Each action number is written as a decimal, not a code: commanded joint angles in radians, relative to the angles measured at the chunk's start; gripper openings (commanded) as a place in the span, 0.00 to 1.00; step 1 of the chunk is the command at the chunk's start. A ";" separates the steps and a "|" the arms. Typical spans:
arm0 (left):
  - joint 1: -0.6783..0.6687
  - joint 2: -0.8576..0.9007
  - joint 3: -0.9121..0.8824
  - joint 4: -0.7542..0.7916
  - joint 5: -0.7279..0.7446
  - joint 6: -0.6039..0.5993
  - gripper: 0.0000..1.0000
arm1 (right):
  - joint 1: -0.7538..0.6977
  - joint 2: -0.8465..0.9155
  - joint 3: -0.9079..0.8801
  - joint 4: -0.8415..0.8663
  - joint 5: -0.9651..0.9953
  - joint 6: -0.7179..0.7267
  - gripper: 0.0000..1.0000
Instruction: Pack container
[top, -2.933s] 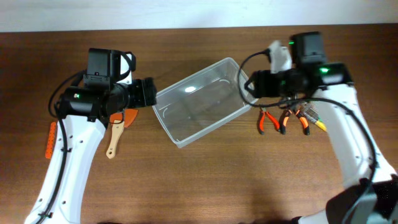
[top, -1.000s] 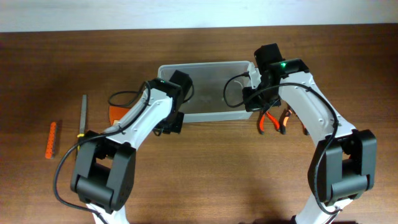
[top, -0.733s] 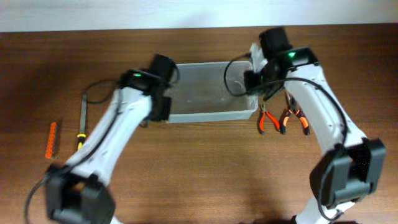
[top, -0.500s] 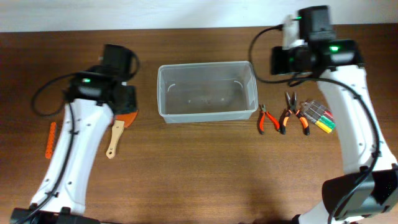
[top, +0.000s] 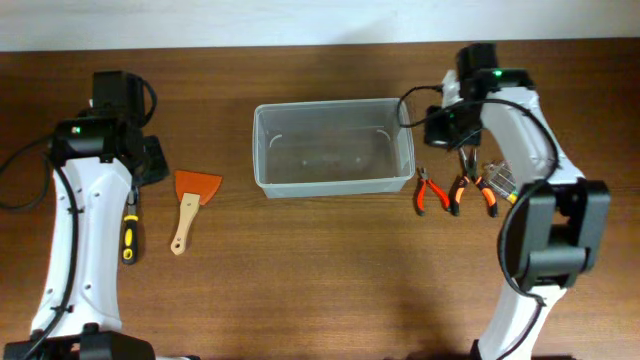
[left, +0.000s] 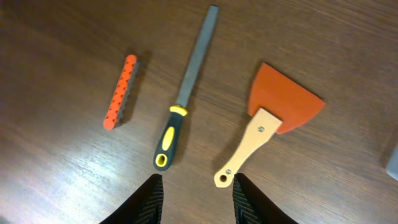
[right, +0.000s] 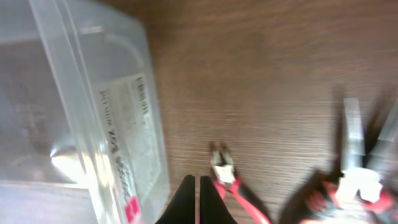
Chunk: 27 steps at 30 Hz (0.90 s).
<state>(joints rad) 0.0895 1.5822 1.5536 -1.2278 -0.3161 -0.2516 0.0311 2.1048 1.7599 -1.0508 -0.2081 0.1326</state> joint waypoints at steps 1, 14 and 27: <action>0.029 0.007 0.001 -0.005 -0.014 -0.006 0.39 | 0.017 0.027 -0.002 0.002 -0.057 0.010 0.04; 0.086 0.012 -0.035 0.027 -0.033 -0.005 0.49 | 0.032 0.026 0.000 -0.024 -0.290 -0.190 0.04; 0.095 0.027 -0.093 0.043 0.012 -0.003 0.51 | -0.051 -0.004 0.047 -0.092 -0.098 -0.129 0.04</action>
<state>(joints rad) 0.1776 1.5990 1.4860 -1.1873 -0.3294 -0.2516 0.0395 2.1311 1.7607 -1.1221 -0.4091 -0.0319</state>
